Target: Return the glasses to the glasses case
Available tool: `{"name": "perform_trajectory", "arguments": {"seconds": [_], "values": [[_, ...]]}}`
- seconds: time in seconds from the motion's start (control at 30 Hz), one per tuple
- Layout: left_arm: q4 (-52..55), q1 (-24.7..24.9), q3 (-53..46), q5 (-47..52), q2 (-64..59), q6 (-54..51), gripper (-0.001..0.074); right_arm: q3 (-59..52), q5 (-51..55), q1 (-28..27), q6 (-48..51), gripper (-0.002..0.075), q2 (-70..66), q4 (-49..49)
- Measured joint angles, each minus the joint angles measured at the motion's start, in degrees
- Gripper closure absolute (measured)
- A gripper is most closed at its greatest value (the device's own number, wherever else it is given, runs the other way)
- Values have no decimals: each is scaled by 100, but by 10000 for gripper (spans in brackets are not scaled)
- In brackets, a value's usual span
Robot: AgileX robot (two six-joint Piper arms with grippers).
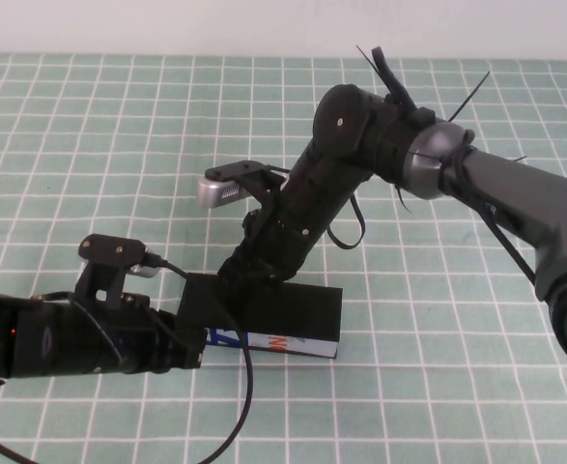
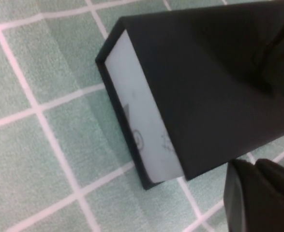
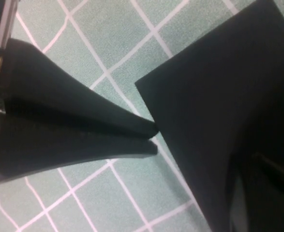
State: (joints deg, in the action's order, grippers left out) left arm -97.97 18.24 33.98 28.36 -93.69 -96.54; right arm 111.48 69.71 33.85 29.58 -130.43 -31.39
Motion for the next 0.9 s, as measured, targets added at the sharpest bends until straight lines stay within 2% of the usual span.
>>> {"name": "perform_trajectory", "arguments": {"seconds": [0.2, 0.37, 0.67, 0.9], "values": [[0, 0, 0, 541, 144, 0, 737, 74, 5, 46, 0, 738, 231, 277], [196, 0, 66, 771, 869, -12, 737, 446, -304, 49, -260, 738, 1030, 705], [1625, 0, 1296, 1235, 2986, 678, 737, 604, -1212, 49, -567, 738, 3060, 1055], [3017, 0, 2321, 2824, 3523, 1649, 737, 629, -989, 49, -567, 738, 4410, 1045]]}}
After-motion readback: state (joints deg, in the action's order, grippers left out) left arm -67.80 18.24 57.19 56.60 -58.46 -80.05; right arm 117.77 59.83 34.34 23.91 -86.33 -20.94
